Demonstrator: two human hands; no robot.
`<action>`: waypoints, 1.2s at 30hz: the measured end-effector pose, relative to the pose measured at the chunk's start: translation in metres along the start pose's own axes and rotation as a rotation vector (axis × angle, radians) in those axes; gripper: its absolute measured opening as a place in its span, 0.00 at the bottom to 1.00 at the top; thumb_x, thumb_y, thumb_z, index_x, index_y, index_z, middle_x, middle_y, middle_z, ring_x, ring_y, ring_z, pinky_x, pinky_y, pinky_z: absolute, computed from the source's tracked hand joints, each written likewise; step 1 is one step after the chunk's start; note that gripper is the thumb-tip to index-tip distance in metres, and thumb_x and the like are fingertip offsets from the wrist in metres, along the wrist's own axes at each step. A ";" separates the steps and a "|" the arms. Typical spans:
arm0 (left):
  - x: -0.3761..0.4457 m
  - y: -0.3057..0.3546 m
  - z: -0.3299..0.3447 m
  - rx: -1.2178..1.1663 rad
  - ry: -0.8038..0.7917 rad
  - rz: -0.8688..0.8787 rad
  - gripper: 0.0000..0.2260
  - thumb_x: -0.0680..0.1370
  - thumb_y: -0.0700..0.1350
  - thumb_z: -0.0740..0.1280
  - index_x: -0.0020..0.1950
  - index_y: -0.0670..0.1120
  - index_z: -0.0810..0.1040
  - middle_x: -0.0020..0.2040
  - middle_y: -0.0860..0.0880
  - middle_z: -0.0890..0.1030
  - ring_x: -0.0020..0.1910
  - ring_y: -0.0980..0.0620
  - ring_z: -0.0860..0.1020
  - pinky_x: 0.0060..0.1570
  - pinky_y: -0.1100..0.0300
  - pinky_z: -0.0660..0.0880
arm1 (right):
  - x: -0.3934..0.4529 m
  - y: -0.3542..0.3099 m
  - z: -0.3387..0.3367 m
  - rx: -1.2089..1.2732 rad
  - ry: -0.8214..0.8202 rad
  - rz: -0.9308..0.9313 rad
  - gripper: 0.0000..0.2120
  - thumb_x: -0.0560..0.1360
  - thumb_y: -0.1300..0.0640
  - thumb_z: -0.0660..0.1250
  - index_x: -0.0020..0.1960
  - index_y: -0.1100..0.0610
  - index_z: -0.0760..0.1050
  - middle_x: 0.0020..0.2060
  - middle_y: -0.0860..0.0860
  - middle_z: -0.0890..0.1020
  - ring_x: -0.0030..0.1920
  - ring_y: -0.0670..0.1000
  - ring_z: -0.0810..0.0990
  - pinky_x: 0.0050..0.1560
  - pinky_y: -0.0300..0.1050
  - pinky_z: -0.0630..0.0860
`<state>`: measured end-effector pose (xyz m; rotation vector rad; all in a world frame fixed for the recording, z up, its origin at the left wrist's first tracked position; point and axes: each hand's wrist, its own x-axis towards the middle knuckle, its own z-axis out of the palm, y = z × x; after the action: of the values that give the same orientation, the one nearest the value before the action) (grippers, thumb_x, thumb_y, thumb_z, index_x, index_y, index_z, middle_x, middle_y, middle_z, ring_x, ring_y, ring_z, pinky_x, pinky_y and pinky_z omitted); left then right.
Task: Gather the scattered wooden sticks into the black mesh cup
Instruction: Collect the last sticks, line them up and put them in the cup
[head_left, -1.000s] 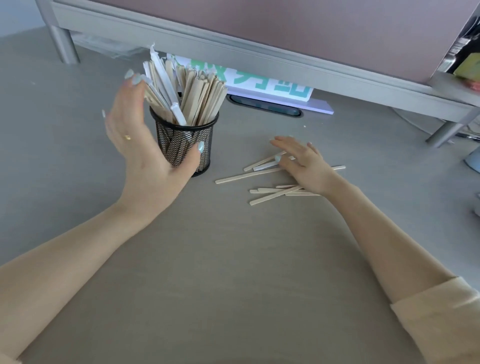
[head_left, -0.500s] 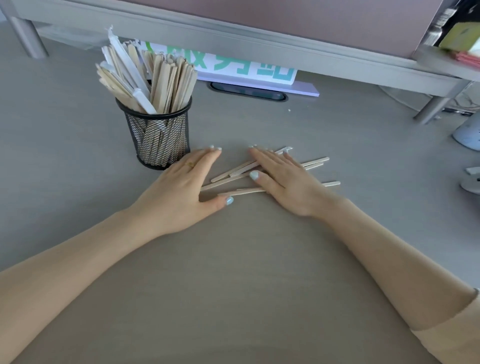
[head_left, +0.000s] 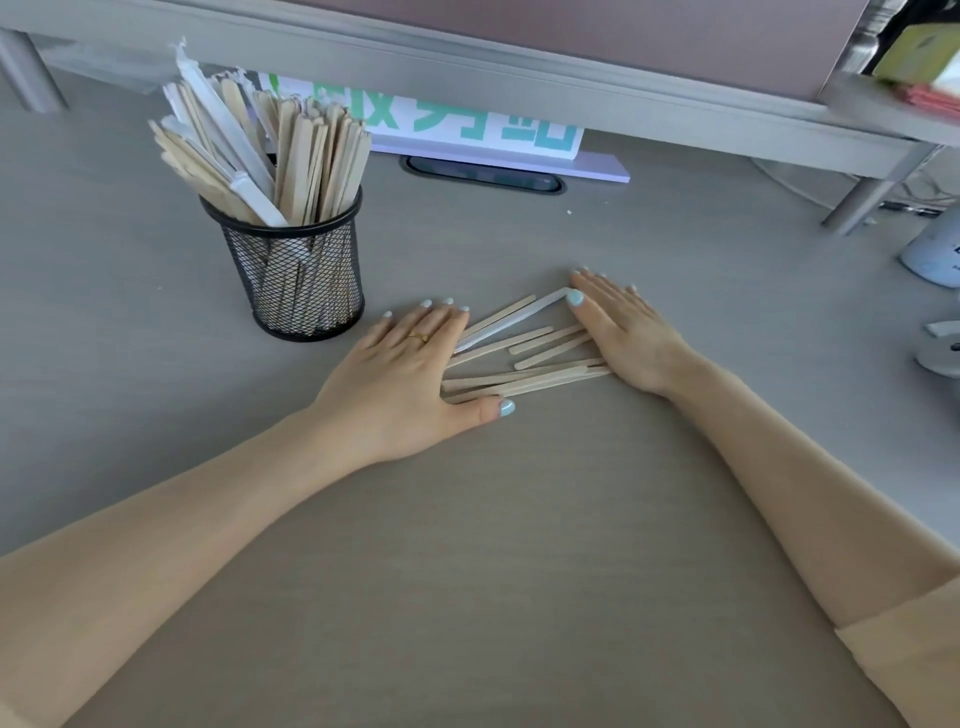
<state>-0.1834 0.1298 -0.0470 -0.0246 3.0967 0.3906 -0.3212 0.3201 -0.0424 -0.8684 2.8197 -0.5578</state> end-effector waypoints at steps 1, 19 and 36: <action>0.003 0.002 0.000 -0.005 0.004 0.008 0.42 0.70 0.70 0.52 0.76 0.49 0.42 0.78 0.52 0.44 0.76 0.55 0.43 0.74 0.56 0.41 | -0.001 -0.007 0.003 0.017 -0.003 -0.017 0.26 0.80 0.44 0.44 0.74 0.54 0.53 0.76 0.49 0.54 0.75 0.46 0.50 0.72 0.41 0.42; 0.003 -0.008 -0.004 -0.486 0.216 0.137 0.22 0.74 0.41 0.68 0.67 0.50 0.68 0.57 0.56 0.79 0.57 0.56 0.76 0.54 0.65 0.68 | -0.012 -0.038 0.007 0.140 -0.054 -0.300 0.13 0.71 0.51 0.69 0.55 0.48 0.76 0.50 0.45 0.73 0.53 0.47 0.68 0.55 0.36 0.64; 0.003 -0.014 -0.004 -0.047 0.303 0.144 0.10 0.77 0.45 0.63 0.52 0.40 0.73 0.51 0.43 0.75 0.52 0.43 0.73 0.50 0.54 0.66 | -0.024 -0.051 -0.001 -0.131 -0.051 -0.355 0.04 0.77 0.58 0.58 0.49 0.56 0.71 0.46 0.50 0.73 0.45 0.50 0.69 0.47 0.46 0.67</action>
<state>-0.1867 0.1152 -0.0464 0.1533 3.3988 0.5082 -0.2751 0.2948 -0.0211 -1.4028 2.6934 -0.3852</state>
